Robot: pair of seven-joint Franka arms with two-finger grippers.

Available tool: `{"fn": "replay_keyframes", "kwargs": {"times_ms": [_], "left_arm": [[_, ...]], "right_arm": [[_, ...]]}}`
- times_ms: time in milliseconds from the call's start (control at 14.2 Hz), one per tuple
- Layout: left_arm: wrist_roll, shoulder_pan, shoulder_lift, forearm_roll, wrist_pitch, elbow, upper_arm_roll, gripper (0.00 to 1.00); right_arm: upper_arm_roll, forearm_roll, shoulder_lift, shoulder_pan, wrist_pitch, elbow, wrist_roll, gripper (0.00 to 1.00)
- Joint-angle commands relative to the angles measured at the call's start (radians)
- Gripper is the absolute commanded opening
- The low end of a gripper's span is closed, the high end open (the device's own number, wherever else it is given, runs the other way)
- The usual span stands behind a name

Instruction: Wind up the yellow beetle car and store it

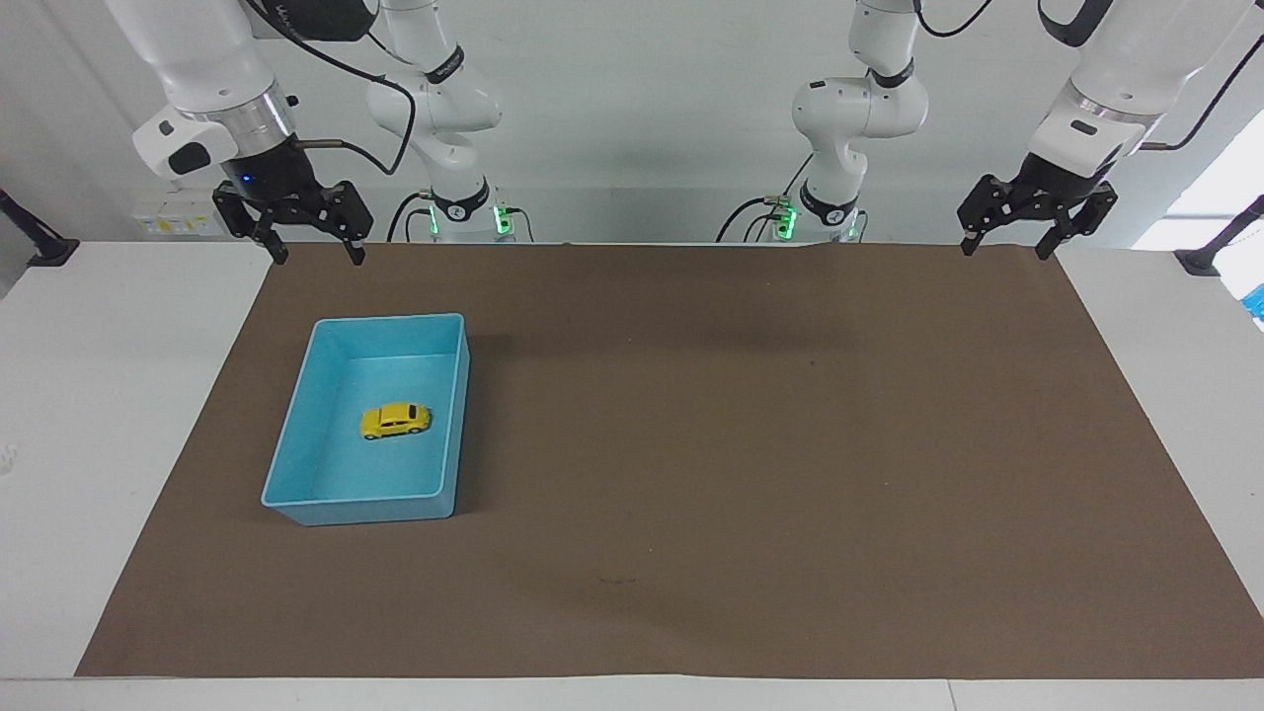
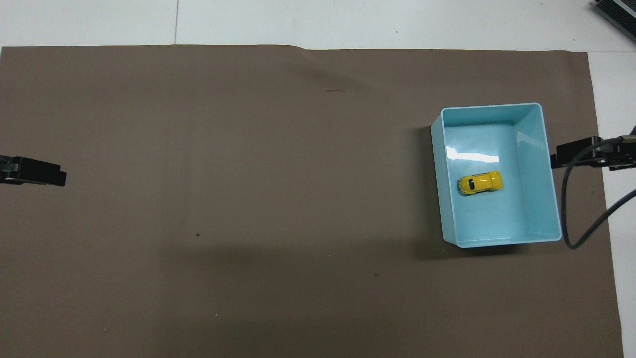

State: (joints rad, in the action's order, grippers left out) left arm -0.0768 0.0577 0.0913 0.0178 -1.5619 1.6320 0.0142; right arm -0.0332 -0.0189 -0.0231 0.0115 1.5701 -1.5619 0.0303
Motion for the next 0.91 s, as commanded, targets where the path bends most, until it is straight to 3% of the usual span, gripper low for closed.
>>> {"fn": "replay_keyframes", "kwargs": {"times_ms": [0, 843], "left_arm": [[0.008, -0.004, 0.013, -0.013, 0.006, 0.008, -0.003, 1.00], [0.008, -0.004, 0.013, -0.013, 0.006, 0.008, -0.003, 1.00]], "right_arm": [[0.004, -0.001, 0.000, -0.001, -0.019, 0.013, 0.023, 1.00], [0.006, 0.010, 0.000, -0.005, -0.035, 0.045, 0.019, 1.00]]}}
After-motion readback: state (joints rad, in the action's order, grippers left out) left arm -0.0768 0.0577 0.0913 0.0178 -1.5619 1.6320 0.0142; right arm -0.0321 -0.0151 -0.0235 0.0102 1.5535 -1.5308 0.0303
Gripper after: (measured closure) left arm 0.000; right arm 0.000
